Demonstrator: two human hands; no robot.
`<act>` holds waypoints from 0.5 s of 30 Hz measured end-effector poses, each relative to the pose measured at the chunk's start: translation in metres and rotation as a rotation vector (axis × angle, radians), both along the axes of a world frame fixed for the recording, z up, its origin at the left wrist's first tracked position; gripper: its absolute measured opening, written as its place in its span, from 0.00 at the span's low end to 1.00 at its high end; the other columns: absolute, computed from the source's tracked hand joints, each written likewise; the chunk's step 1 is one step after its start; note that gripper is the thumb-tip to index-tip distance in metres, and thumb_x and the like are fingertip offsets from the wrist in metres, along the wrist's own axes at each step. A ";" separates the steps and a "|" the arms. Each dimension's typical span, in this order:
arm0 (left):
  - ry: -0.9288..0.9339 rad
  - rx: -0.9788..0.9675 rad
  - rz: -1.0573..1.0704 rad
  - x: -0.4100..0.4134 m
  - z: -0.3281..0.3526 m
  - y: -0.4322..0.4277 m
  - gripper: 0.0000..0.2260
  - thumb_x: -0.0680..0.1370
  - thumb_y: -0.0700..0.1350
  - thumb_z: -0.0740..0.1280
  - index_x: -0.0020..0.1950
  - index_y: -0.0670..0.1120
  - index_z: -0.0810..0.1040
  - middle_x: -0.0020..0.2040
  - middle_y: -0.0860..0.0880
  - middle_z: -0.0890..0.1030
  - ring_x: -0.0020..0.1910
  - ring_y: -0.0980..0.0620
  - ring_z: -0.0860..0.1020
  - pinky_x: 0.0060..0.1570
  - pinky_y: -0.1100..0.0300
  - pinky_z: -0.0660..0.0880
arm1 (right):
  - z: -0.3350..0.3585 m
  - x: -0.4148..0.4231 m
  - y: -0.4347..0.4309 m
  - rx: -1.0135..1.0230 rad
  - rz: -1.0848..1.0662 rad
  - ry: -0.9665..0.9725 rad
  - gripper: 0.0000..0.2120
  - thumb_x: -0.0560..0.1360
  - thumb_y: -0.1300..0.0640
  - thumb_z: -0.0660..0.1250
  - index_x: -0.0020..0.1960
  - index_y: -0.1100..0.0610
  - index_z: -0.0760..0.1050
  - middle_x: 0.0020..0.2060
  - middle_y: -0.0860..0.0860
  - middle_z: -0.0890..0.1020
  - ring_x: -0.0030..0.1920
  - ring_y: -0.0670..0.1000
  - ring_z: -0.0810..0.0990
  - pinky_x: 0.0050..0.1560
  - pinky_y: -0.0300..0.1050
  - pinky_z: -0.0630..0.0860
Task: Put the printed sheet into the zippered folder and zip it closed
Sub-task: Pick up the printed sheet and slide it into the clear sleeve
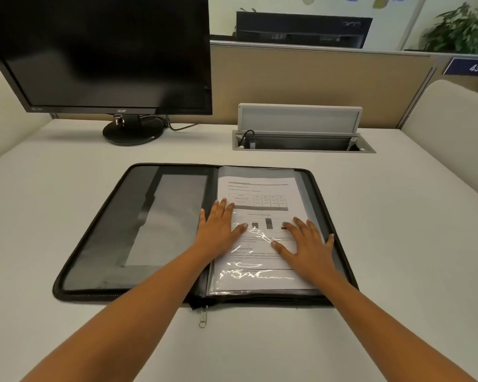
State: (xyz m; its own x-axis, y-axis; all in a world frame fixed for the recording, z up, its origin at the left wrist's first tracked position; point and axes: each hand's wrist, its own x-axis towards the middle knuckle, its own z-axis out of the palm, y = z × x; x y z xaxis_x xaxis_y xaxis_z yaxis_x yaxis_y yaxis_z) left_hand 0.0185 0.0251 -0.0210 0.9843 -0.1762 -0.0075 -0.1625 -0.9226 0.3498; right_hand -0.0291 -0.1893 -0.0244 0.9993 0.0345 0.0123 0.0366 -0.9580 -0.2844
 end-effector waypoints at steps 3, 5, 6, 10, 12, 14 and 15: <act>-0.033 0.018 0.121 -0.007 0.003 0.026 0.30 0.78 0.61 0.53 0.74 0.46 0.53 0.77 0.45 0.51 0.76 0.47 0.48 0.71 0.40 0.41 | -0.003 0.000 0.001 -0.014 -0.002 -0.036 0.29 0.72 0.32 0.50 0.70 0.42 0.55 0.75 0.45 0.55 0.75 0.50 0.48 0.69 0.70 0.42; -0.041 0.046 0.232 -0.015 0.004 0.054 0.29 0.78 0.60 0.54 0.74 0.46 0.56 0.76 0.44 0.52 0.75 0.46 0.49 0.70 0.38 0.45 | -0.003 0.001 0.002 -0.013 0.000 -0.037 0.29 0.72 0.32 0.50 0.71 0.42 0.55 0.75 0.46 0.55 0.75 0.51 0.49 0.69 0.70 0.43; -0.038 0.053 0.295 -0.019 0.005 0.070 0.29 0.77 0.60 0.55 0.73 0.45 0.57 0.76 0.43 0.53 0.75 0.45 0.49 0.69 0.36 0.45 | -0.004 0.001 0.001 -0.012 0.000 -0.038 0.29 0.73 0.33 0.50 0.71 0.42 0.55 0.75 0.46 0.55 0.75 0.51 0.49 0.69 0.69 0.44; 0.069 0.115 0.614 -0.034 0.010 0.133 0.34 0.76 0.64 0.53 0.73 0.41 0.57 0.76 0.38 0.51 0.75 0.41 0.47 0.67 0.32 0.42 | -0.006 -0.001 0.002 -0.007 -0.005 -0.051 0.29 0.73 0.33 0.50 0.70 0.42 0.56 0.75 0.46 0.56 0.75 0.51 0.50 0.70 0.68 0.46; 0.147 0.132 0.737 -0.042 0.013 0.158 0.37 0.75 0.66 0.51 0.74 0.40 0.54 0.75 0.37 0.51 0.75 0.39 0.47 0.67 0.31 0.41 | -0.006 -0.003 0.002 -0.012 -0.013 -0.056 0.29 0.73 0.33 0.50 0.70 0.42 0.56 0.74 0.46 0.56 0.75 0.51 0.50 0.70 0.68 0.46; 0.193 0.129 0.784 -0.048 0.015 0.173 0.39 0.74 0.67 0.50 0.74 0.40 0.53 0.76 0.37 0.52 0.75 0.39 0.48 0.67 0.32 0.40 | -0.007 -0.004 0.002 -0.020 -0.017 -0.056 0.29 0.73 0.33 0.50 0.70 0.42 0.56 0.74 0.46 0.56 0.75 0.51 0.50 0.70 0.67 0.46; 0.204 0.123 0.800 -0.049 0.016 0.178 0.39 0.74 0.67 0.50 0.74 0.41 0.53 0.75 0.37 0.53 0.74 0.38 0.49 0.67 0.32 0.40 | -0.007 -0.004 0.002 -0.021 -0.018 -0.056 0.29 0.73 0.33 0.50 0.70 0.42 0.56 0.74 0.46 0.56 0.75 0.51 0.51 0.70 0.67 0.47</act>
